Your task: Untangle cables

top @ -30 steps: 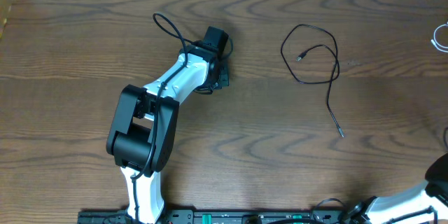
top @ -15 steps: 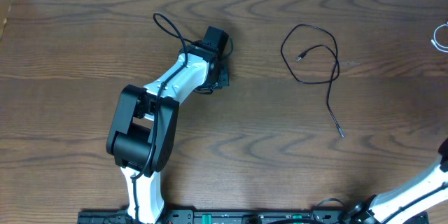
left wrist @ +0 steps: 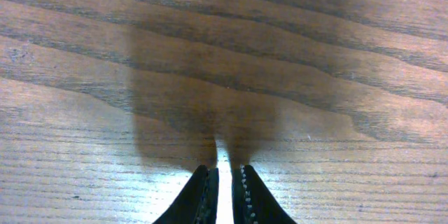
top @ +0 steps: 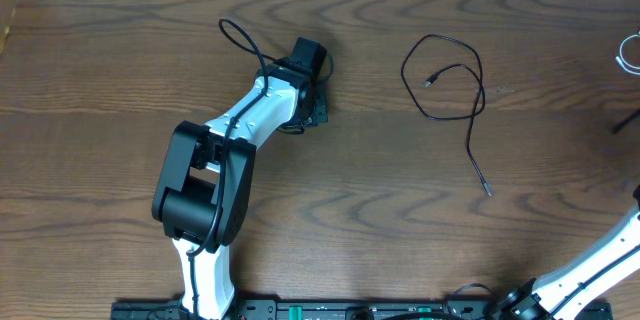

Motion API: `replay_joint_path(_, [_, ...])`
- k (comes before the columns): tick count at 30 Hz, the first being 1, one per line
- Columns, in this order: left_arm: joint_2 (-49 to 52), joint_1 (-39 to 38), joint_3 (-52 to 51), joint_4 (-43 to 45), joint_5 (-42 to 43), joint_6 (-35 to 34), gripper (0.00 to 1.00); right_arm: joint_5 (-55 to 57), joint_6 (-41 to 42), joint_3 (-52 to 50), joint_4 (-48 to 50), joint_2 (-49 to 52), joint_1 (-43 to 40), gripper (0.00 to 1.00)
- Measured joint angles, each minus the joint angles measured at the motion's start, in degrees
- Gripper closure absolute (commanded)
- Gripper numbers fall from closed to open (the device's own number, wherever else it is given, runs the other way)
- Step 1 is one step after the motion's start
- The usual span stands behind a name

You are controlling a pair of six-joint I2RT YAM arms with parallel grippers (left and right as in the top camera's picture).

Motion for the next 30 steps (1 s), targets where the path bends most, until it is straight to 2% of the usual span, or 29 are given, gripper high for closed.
replay_joint_path(6, [0.0, 0.0, 0.0, 0.0, 0.0, 0.0, 0.86, -12.6, -7.3, 0.0, -0.3, -1.7, 0.0, 0.14])
replay_joint_path(18, [0.0, 0.0, 0.0, 0.0, 0.0, 0.0, 0.86, -40.2, -26.2, 0.2, -2.8, -13.2, 3.8, 0.15])
replay_joint_path(24, [0.0, 0.0, 0.0, 0.0, 0.0, 0.0, 0.86, -43.8, -30.6, 0.0, -7.6, -14.3, 8.8, 0.16])
replay_joint_path(30, [0.0, 0.0, 0.0, 0.0, 0.0, 0.0, 0.86, -43.9, -35.6, -4.1, -7.2, -14.3, 17.0, 0.17])
